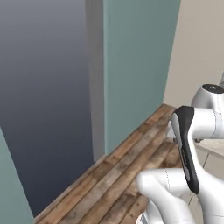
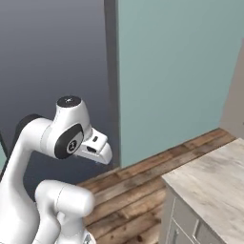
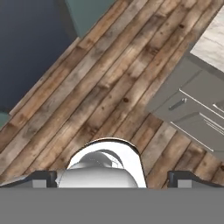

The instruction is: Pick the egg and butter from the fridge and place them by the bowl for mixing.

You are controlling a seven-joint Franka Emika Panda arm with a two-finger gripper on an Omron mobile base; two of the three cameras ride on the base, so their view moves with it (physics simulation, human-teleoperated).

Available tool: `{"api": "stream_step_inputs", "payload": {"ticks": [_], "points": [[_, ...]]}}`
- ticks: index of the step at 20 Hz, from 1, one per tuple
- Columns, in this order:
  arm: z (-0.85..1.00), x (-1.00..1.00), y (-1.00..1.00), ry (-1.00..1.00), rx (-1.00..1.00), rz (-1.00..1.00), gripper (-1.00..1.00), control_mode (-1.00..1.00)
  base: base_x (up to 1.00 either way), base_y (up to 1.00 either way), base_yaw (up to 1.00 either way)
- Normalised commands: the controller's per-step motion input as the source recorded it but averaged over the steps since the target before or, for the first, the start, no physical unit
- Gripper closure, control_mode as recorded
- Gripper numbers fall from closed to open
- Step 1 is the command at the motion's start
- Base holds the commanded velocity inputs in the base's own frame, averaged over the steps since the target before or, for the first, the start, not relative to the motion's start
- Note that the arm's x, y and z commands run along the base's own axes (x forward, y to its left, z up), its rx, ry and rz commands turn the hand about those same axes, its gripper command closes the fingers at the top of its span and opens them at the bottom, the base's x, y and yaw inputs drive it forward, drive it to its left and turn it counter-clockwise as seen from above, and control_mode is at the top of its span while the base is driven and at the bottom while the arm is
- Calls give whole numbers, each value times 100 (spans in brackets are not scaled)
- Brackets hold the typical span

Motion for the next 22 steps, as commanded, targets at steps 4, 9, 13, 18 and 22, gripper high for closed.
{"api": "stream_step_inputs", "payload": {"ticks": [4, 9, 13, 18, 22], "points": [[0, 0, 0, 0, 0, 0, -100, 100, 66, 37, -46], [0, 0, 0, 0, 0, 0, -100, 100, 60, 36, -52], [0, 0, 0, 0, 0, 0, -100, 100, 65, 36, -47], [0, 0, 0, 0, 0, 0, -100, 100, 68, 38, -43], [0, 0, 0, 0, 0, 0, -100, 100, 70, 39, -39]]}}
